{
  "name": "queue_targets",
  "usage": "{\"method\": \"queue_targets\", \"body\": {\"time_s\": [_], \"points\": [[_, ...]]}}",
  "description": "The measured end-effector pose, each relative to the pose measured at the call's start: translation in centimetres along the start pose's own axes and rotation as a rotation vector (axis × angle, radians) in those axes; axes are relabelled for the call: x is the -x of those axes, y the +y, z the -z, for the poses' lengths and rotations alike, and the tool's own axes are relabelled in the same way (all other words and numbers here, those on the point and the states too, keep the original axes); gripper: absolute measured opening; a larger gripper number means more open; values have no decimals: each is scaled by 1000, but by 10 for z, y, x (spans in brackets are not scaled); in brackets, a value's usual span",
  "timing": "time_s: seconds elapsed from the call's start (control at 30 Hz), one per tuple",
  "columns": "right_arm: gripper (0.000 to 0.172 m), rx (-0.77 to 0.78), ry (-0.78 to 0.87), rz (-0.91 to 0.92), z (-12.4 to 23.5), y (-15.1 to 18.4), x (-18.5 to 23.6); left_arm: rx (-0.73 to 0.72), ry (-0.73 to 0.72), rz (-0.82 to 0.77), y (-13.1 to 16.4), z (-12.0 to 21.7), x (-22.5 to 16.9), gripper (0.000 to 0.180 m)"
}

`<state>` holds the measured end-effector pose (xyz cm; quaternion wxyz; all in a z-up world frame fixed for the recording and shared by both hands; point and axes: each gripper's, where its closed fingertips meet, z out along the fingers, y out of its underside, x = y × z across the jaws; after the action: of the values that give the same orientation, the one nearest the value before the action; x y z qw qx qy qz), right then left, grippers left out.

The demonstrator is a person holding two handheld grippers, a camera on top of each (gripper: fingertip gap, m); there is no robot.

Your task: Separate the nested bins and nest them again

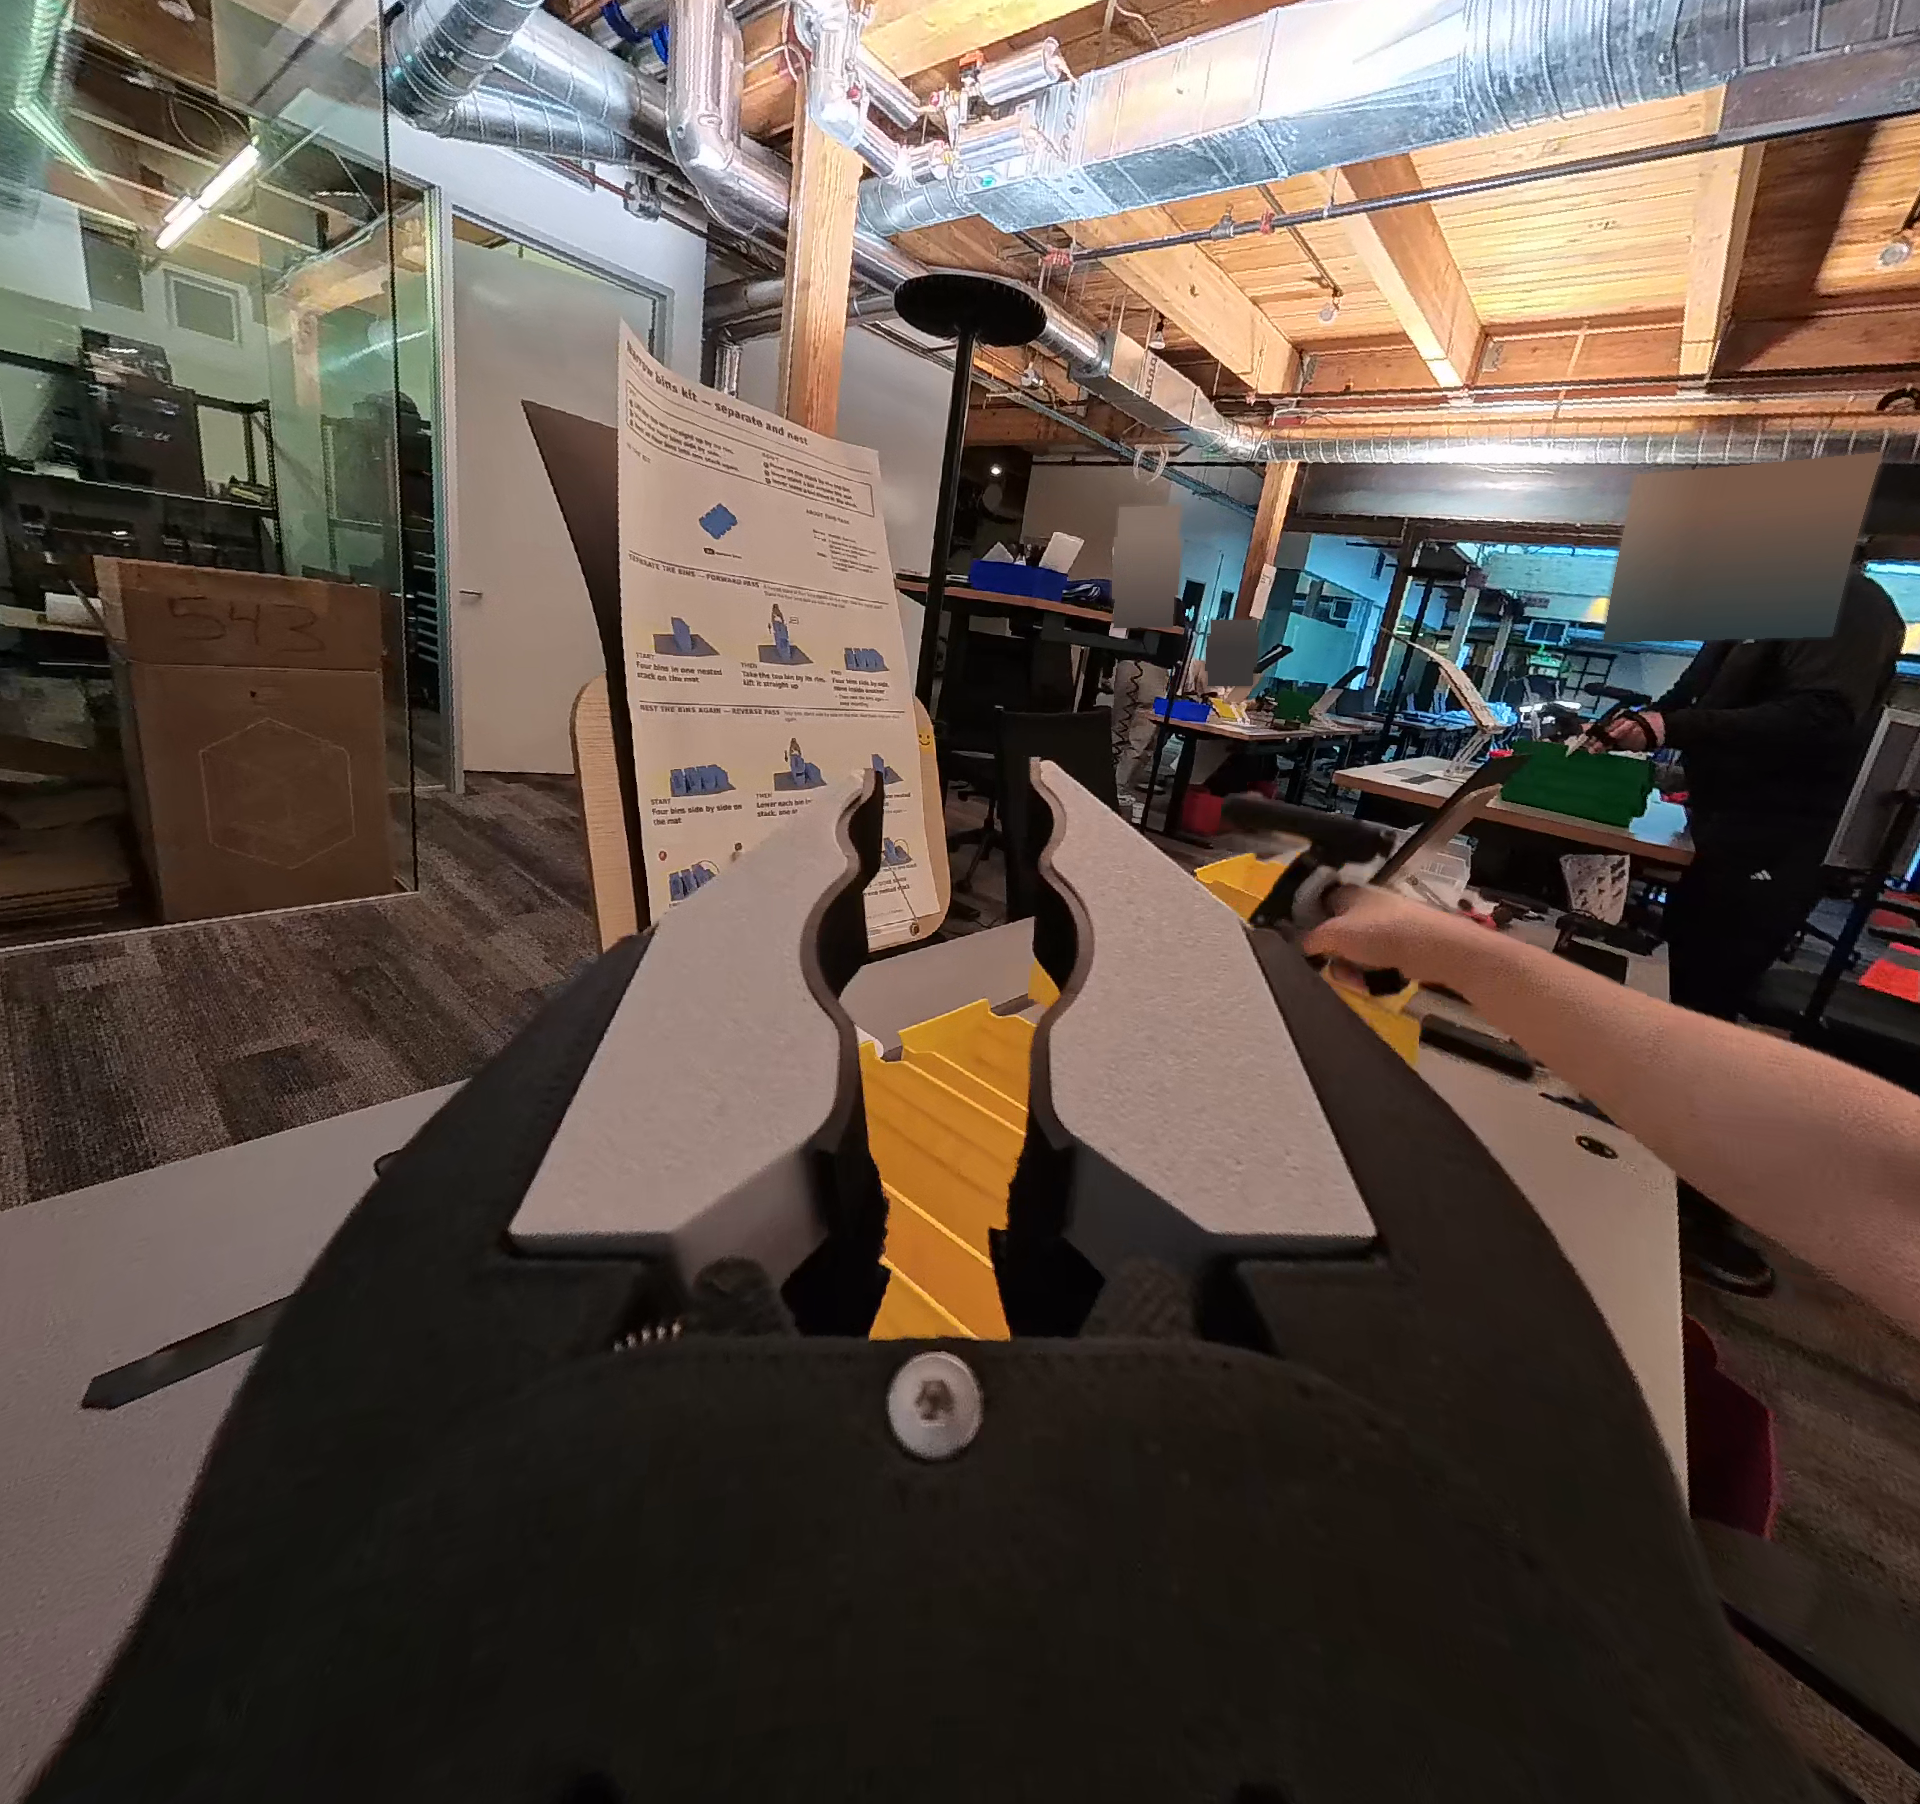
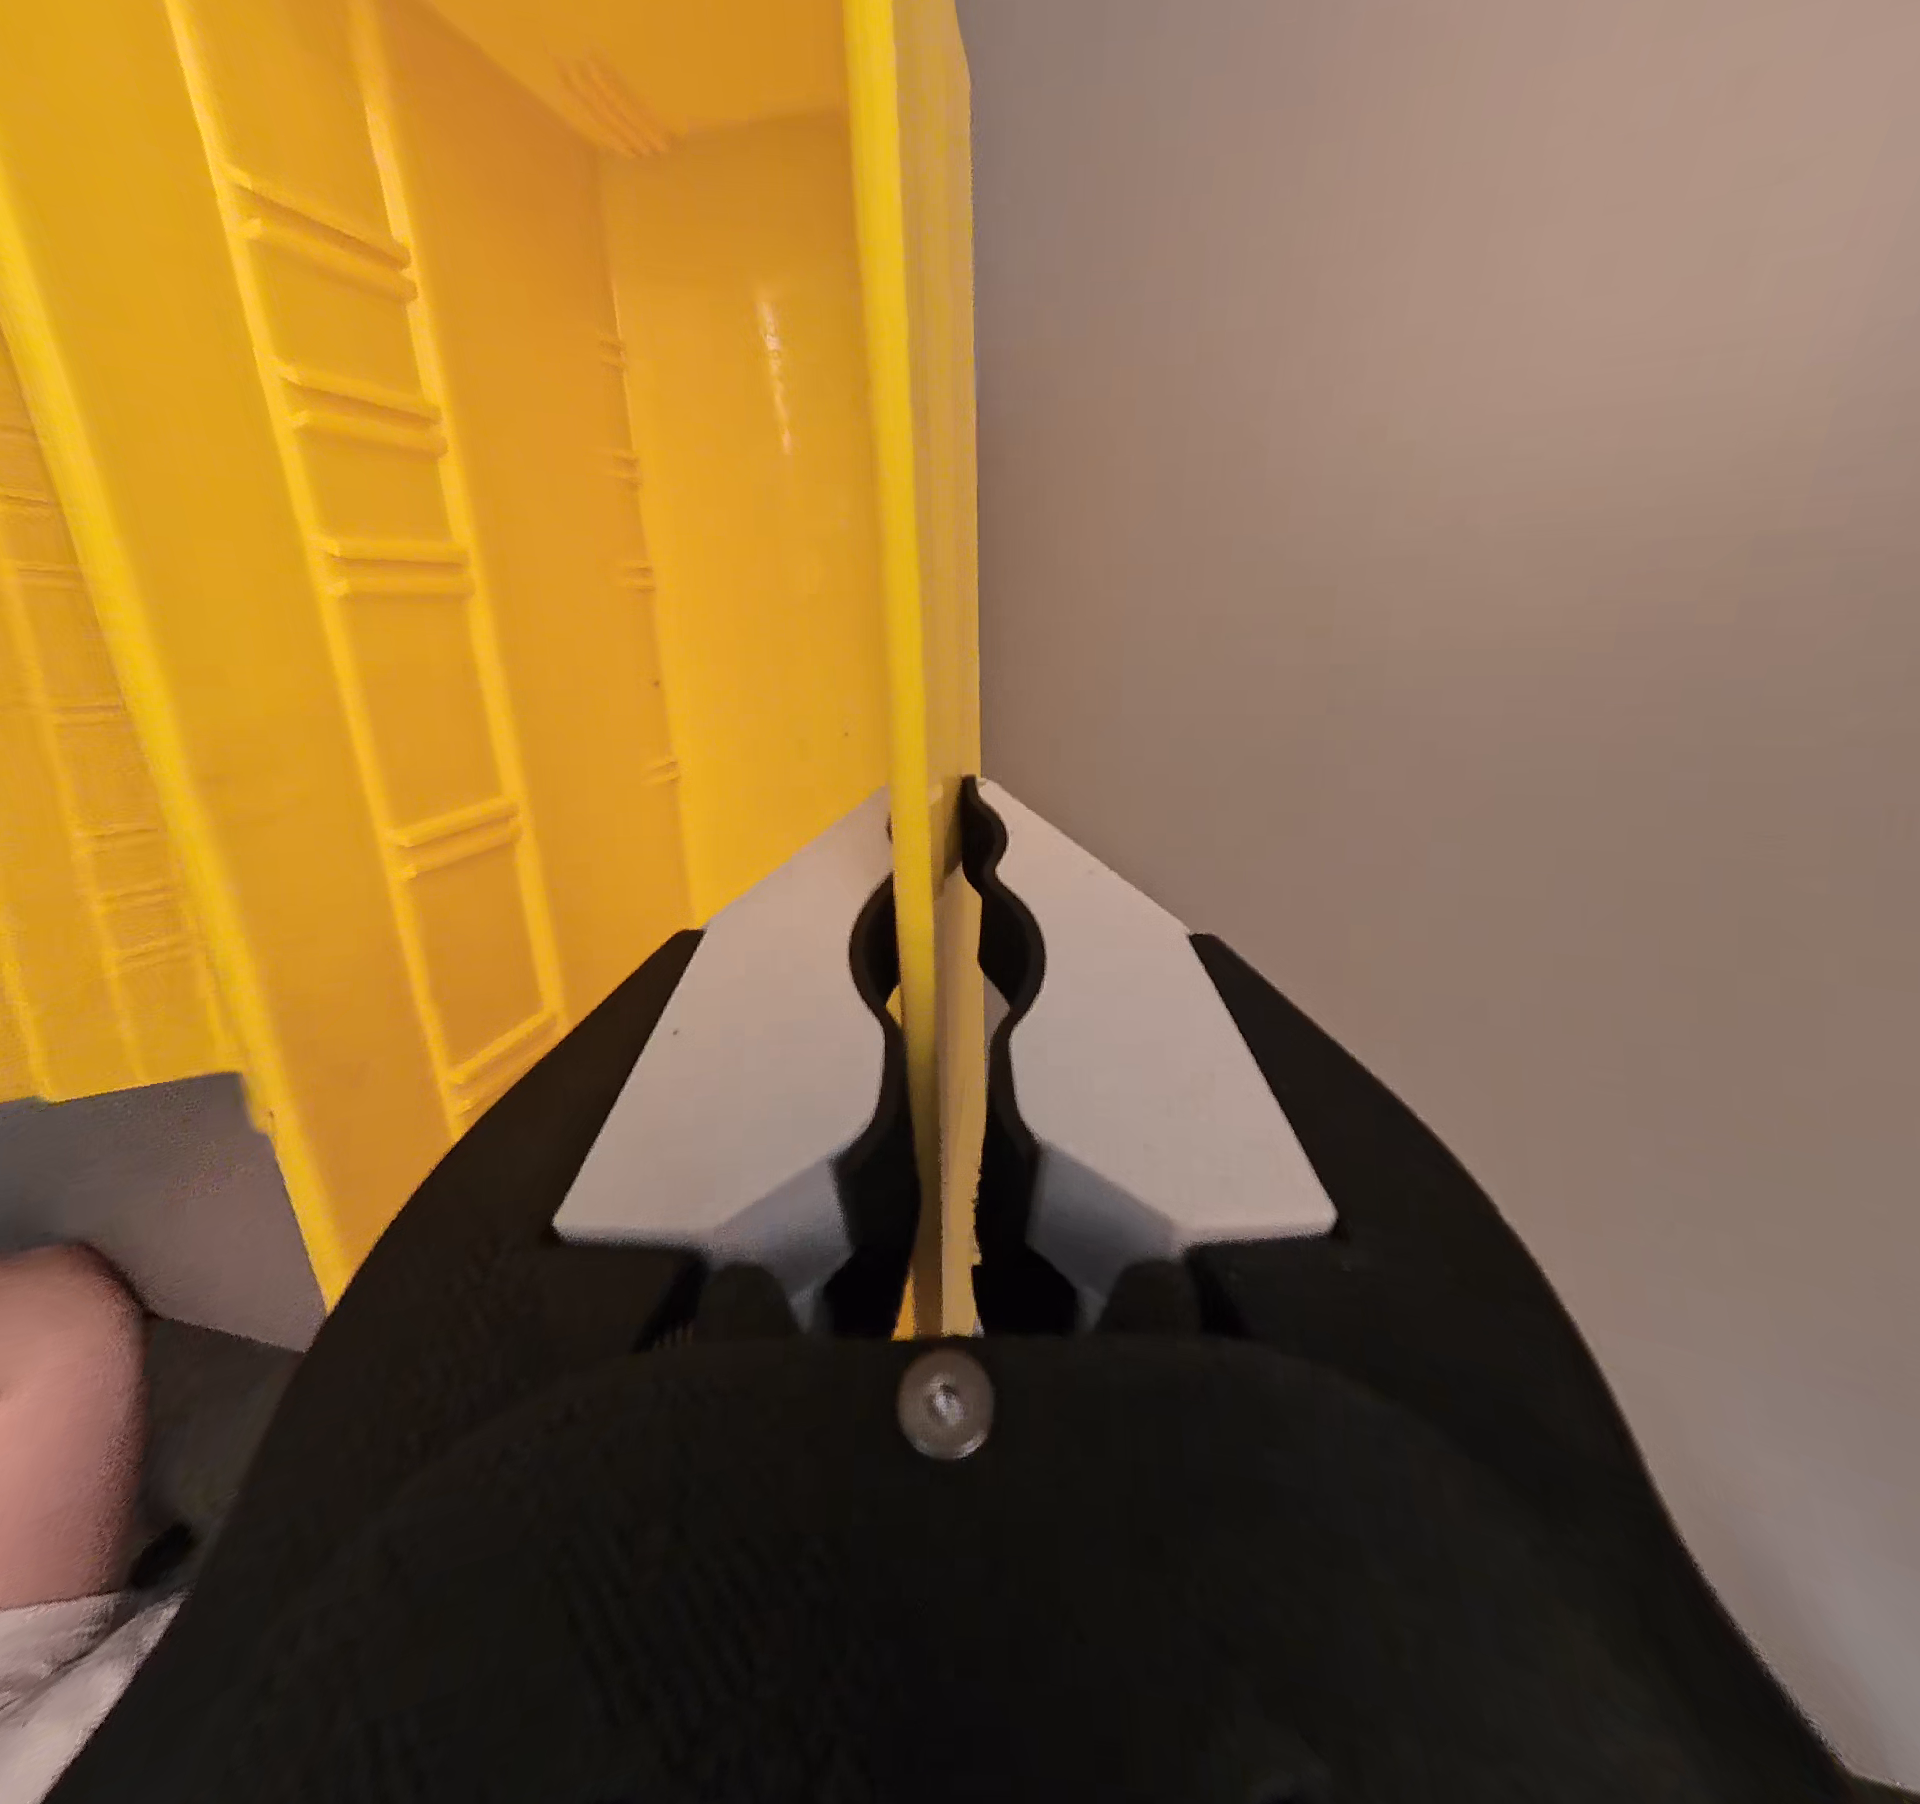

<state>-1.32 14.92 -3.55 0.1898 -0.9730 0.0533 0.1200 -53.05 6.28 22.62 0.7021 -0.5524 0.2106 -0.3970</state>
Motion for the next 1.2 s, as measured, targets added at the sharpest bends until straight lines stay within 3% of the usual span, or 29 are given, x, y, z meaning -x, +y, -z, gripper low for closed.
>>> {"method": "queue_targets", "body": {"time_s": [0.2, 0.43, 0.57, 0.87, 1.2], "points": [[2, -42, -37, 62, 42, -19, 67, 16, -1, 0, 4, -3, 0, 26], [2, 1, -119, 82, 14, -6, 117, 55, 29, 1, 13, -13, -12, 27], [2, 43, -126, 76, -12, 7, 126, 69, 46, -11, 16, -17, -20, 27], [3, 30, -127, 5, -7, 5, 130, 79, 58, -9, 19, -22, -23, 27], [2, 82, -78, -89, -28, 9, 132, 88, 68, -13, 21, -25, -27, 27]]}}
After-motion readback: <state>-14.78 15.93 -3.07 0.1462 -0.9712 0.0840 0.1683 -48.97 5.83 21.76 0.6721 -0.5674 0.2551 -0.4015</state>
